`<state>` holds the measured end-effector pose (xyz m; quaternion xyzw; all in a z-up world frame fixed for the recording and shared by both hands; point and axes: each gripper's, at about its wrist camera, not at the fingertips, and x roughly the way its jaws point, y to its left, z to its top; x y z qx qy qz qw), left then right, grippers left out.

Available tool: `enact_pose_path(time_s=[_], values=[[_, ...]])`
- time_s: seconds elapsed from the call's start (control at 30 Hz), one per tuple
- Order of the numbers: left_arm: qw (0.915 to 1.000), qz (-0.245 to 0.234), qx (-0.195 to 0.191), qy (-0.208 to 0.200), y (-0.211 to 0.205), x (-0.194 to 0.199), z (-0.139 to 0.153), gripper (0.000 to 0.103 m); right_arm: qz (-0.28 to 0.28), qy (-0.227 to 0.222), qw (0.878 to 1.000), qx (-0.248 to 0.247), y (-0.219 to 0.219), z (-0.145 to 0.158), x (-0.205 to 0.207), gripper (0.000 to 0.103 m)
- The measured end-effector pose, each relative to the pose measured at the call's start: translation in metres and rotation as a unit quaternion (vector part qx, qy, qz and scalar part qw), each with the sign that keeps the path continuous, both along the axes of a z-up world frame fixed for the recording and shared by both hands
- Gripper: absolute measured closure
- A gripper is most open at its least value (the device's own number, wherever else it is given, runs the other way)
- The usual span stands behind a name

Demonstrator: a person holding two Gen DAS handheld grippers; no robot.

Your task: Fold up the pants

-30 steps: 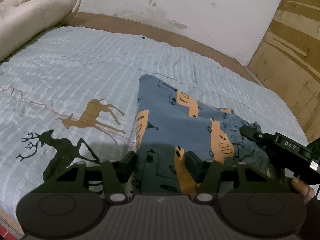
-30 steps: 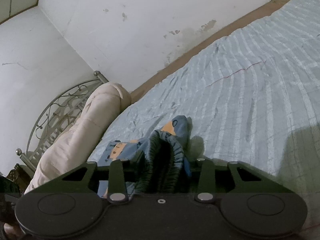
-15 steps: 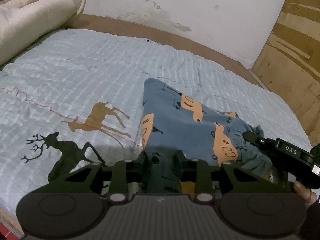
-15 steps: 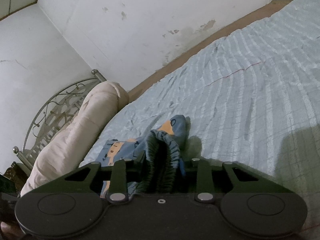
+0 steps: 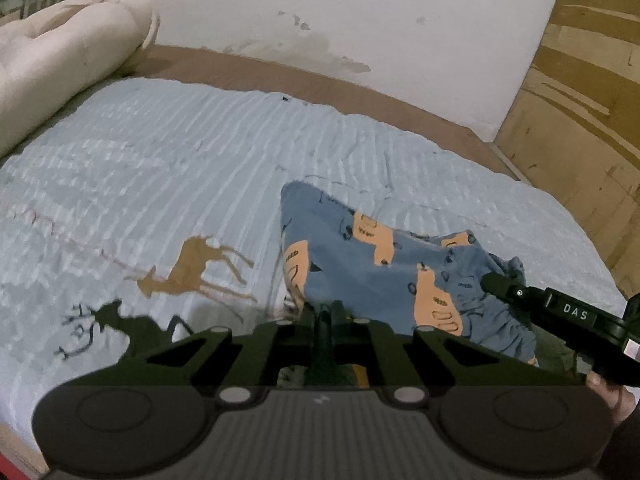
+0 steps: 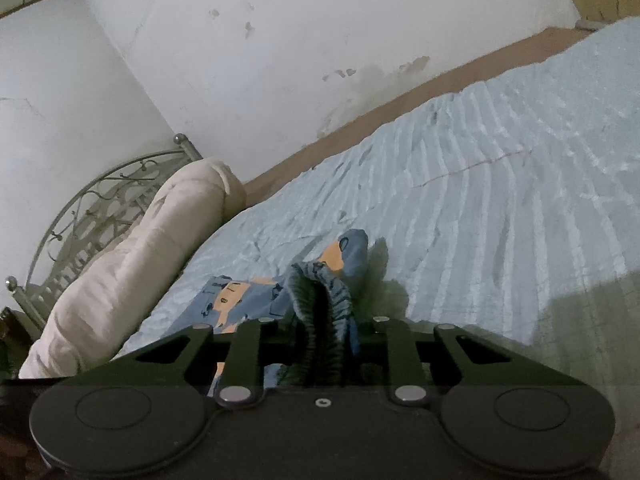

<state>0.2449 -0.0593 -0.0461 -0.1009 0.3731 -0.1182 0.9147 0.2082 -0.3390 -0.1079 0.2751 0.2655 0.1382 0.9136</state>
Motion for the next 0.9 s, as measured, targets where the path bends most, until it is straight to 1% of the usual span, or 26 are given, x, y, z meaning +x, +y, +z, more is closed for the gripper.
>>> enact_pose_path(time_s=[0.23,0.43,0.57,0.67,0.77,0.9], values=[[0.9994,-0.015,0.016,-0.029,0.000,0.011,0.018,0.099,-0.008,-0.028,0.999,-0.019,0.014,0.016,-0.007,0.084],[0.9976,-0.007,0.035,-0.059,0.009,0.031,0.035,0.099,-0.004,-0.064,0.998,-0.021,0.027,0.033,-0.002,0.085],[0.9966,0.013,0.030,-0.076,0.024,0.053,0.044,0.099,-0.010,-0.088,0.996,-0.015,0.042,0.046,0.016,0.085],[0.9957,0.030,0.028,-0.083,0.034,0.071,0.047,0.099,-0.013,-0.097,0.995,-0.010,0.055,0.051,0.036,0.085],[0.9950,0.042,0.035,-0.084,0.041,0.086,0.043,0.099,-0.014,-0.095,0.995,-0.011,0.068,0.050,0.057,0.085],[0.9961,0.046,0.041,-0.063,0.048,0.101,0.028,0.099,-0.016,-0.077,0.997,-0.008,0.082,0.042,0.083,0.085]])
